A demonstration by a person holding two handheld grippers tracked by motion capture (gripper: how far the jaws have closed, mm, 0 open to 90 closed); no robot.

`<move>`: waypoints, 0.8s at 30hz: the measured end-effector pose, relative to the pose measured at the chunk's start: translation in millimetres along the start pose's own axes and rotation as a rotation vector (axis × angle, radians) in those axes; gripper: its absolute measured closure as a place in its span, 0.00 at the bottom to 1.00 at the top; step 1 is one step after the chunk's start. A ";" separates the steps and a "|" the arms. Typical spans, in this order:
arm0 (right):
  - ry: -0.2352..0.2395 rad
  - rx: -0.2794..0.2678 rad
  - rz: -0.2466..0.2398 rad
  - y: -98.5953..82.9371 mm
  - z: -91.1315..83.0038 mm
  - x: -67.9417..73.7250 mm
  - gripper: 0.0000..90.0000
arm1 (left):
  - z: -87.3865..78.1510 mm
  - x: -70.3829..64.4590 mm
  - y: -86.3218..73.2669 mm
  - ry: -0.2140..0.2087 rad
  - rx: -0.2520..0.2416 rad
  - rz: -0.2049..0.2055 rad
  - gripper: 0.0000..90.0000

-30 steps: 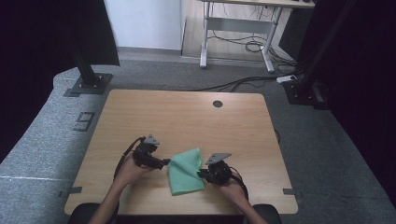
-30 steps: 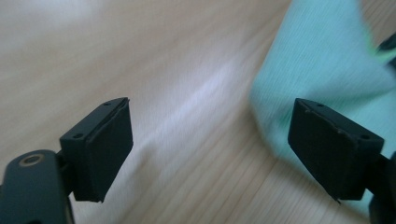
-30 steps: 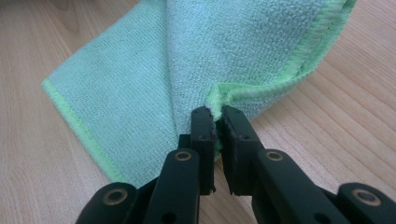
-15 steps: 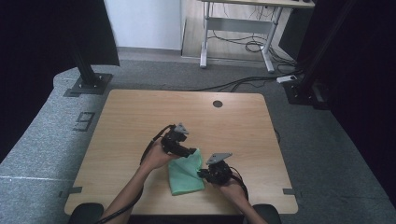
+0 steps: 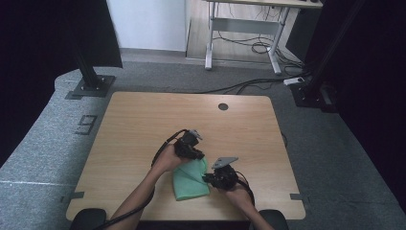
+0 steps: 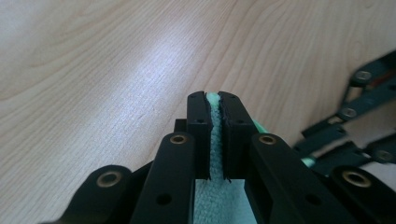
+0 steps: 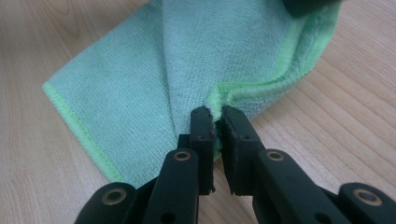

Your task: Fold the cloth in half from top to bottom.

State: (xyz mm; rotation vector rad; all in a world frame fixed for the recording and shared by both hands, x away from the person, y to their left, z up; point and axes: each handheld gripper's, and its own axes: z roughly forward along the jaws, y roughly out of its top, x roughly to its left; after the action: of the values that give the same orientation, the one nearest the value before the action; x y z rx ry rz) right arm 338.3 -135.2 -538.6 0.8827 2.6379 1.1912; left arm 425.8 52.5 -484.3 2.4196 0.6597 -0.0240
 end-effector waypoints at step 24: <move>-0.011 -0.088 0.041 -2.8 -31.5 -6.4 0.65 | -49.4 -47.2 -74.7 0.064 -0.141 0.022 0.83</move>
State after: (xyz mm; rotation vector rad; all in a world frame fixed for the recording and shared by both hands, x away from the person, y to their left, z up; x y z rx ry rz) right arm 332.0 -160.6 -519.9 0.9294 2.5483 1.2974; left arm 342.9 110.4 -478.7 2.2987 0.6419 0.1055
